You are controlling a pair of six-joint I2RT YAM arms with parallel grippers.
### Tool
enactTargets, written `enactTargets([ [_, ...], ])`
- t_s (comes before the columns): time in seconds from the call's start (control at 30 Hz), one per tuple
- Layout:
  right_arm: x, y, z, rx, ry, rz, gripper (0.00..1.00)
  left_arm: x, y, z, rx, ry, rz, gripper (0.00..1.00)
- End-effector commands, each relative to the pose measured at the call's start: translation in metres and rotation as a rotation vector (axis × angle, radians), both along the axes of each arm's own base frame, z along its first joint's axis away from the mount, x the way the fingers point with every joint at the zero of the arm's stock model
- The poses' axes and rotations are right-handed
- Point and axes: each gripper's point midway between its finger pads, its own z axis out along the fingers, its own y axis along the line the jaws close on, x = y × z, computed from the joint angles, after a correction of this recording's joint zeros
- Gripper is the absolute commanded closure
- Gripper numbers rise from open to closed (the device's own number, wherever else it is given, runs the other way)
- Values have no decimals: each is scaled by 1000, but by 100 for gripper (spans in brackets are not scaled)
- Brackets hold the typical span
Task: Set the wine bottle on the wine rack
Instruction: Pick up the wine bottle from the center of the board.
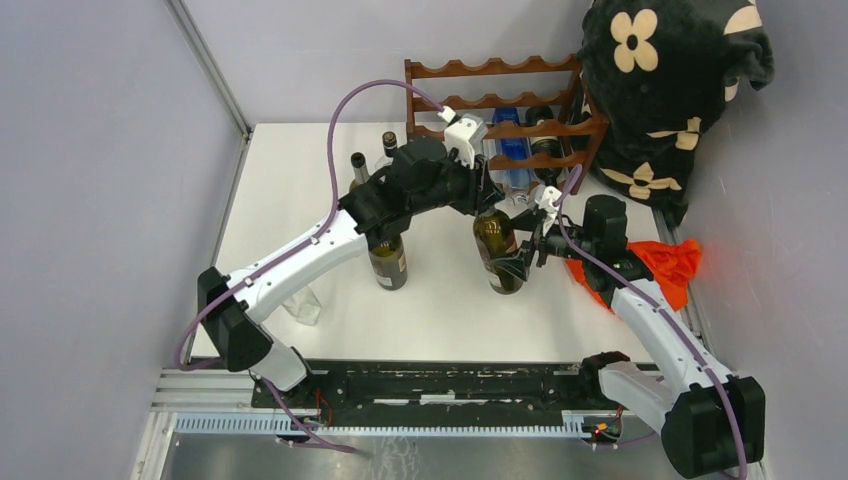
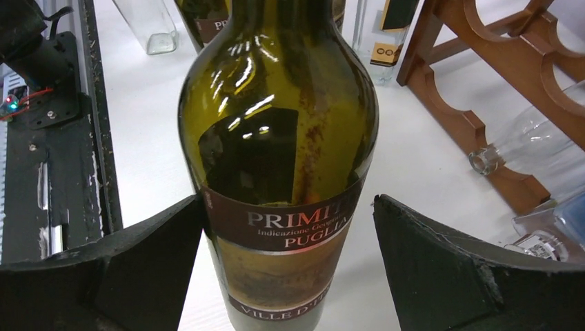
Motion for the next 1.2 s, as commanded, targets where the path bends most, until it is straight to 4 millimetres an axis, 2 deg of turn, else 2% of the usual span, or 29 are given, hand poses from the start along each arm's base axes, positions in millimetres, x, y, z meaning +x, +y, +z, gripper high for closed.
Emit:
enactTargets([
  [0.0,12,3,13,61,0,-57,2,1,-16,62,-201,-69,-1,98],
  [0.37,9,12,2,124,56,-53,2,-2,-25,63,-218,-59,-21,98],
  [0.67,7,16,-9,112,57,-42,9,-3,-28,67,-239,-57,-32,98],
  [0.73,7,17,-7,115,45,-37,19,-4,-29,68,-245,-56,-40,98],
  [0.77,6,17,-6,118,40,-33,32,-4,-30,68,-247,-54,-43,98],
  [0.83,7,18,-3,111,13,-23,72,-5,-29,68,-247,-57,-45,98],
  [0.87,8,17,-1,102,-1,-22,86,-5,-28,71,-249,-62,-42,93],
  [0.93,5,17,1,86,-23,-1,98,-4,-22,74,-246,-71,-24,72],
  [1.03,0,17,5,73,-54,38,100,-6,-12,80,-242,-85,-3,44],
  [1.17,-8,18,10,58,-95,85,100,-14,3,85,-247,-94,2,21],
])
